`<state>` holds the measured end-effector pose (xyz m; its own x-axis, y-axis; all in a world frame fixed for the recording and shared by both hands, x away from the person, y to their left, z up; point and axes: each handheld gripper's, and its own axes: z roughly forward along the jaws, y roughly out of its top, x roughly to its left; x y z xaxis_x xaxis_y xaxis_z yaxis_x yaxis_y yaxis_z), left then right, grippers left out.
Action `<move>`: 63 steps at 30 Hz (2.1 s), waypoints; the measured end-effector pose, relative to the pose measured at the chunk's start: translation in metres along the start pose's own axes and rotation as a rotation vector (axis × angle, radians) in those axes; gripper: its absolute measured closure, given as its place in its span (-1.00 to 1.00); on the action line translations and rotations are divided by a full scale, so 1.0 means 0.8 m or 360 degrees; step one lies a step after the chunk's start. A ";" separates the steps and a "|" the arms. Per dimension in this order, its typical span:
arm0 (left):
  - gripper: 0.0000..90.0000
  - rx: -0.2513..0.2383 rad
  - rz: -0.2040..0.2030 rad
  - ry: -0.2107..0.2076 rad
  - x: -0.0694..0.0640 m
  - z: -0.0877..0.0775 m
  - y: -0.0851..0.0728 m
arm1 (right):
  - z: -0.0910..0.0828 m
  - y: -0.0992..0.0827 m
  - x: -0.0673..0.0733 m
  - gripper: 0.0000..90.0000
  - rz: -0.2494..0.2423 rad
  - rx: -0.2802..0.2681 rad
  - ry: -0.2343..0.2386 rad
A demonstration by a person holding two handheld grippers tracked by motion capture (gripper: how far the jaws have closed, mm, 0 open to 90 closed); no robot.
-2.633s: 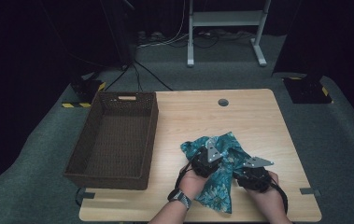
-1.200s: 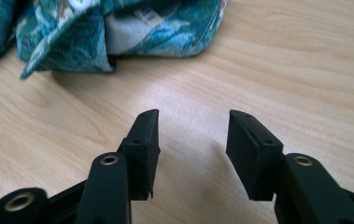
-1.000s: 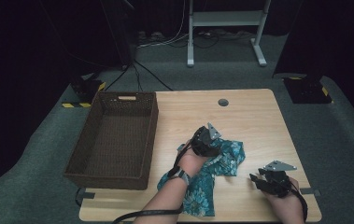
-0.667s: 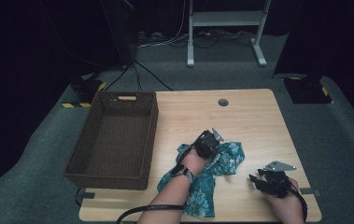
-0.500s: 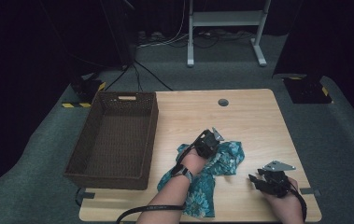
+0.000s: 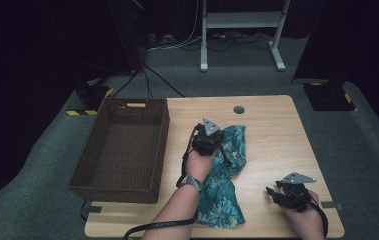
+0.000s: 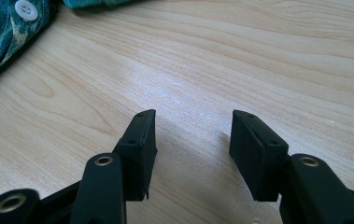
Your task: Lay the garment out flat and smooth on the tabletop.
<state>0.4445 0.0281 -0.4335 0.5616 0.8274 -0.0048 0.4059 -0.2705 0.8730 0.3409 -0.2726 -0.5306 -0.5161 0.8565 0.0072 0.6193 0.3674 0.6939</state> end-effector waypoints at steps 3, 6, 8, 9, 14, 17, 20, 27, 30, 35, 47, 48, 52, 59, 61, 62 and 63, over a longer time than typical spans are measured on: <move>0.90 0.0105 -0.0056 0.0083 0.022 0.008 -0.037 | 0.001 0.000 0.000 0.13 -0.0007 -0.0001 -0.0003; 0.87 0.0143 -0.0077 0.0116 0.030 0.009 -0.052 | 0.001 0.001 0.001 0.14 -0.0008 -0.0001 -0.0003; 0.85 0.0178 -0.0089 0.0139 0.039 0.006 -0.069 | 0.001 0.001 0.002 0.18 0.0008 -0.0009 0.0017; 0.84 0.0183 -0.0084 0.0145 0.042 0.004 -0.075 | 0.001 0.002 0.003 0.20 0.0008 -0.0011 0.0025; 0.70 0.0201 -0.0078 0.0164 0.050 0.000 -0.096 | 0.003 0.012 0.017 0.24 -0.0020 -0.0029 0.0082; 0.54 0.0212 -0.0038 0.0146 0.047 -0.003 -0.107 | 0.007 0.019 0.029 0.24 -0.0055 -0.0029 0.0103; 0.25 0.0210 -0.0011 0.0131 0.042 -0.007 -0.113 | 0.013 0.027 0.041 0.24 -0.0074 -0.0029 0.0117; 0.17 0.0225 0.0110 0.0058 0.032 -0.023 -0.129 | 0.033 0.038 0.074 0.24 -0.0054 -0.0023 0.0207; 0.23 0.0260 0.0137 0.0041 0.029 -0.019 -0.136 | 0.039 0.047 0.086 0.25 -0.0037 -0.0041 0.0249; 0.16 0.0273 0.0159 0.0029 0.028 -0.015 -0.147 | 0.053 0.068 0.092 0.25 -0.0050 -0.0051 0.0207; 0.15 0.0255 0.0139 -0.0019 0.031 -0.011 -0.159 | 0.096 0.097 0.101 0.16 -0.0041 -0.0014 0.0069; 0.14 0.0250 0.0134 -0.0021 0.031 -0.012 -0.159 | 0.100 0.099 0.101 0.36 -0.0054 -0.0031 0.0049; 0.11 0.0245 0.0116 -0.0020 0.031 -0.015 -0.160 | 0.101 0.103 0.097 0.89 -0.0110 -0.0009 0.0048; 0.06 0.0226 0.0092 -0.0037 0.028 -0.017 -0.158 | 0.085 0.100 0.084 0.94 -0.0141 -0.0026 0.0017; 0.05 0.0216 0.0089 -0.0042 0.027 -0.019 -0.156 | 0.073 0.099 0.076 0.94 -0.0148 -0.0043 -0.0006; 0.05 0.0216 0.0089 -0.0042 0.027 -0.019 -0.156 | 0.066 0.099 0.072 0.94 -0.0150 -0.0055 -0.0020; 0.05 0.0206 0.0108 -0.0046 0.024 -0.020 -0.154 | 0.059 0.099 0.067 0.94 -0.0149 -0.0067 -0.0033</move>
<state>0.3937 0.0857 -0.5333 0.6105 0.7911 0.0364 0.4549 -0.3879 0.8016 0.3901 -0.1804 -0.5092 -0.5580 0.8266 -0.0739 0.5433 0.4311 0.7204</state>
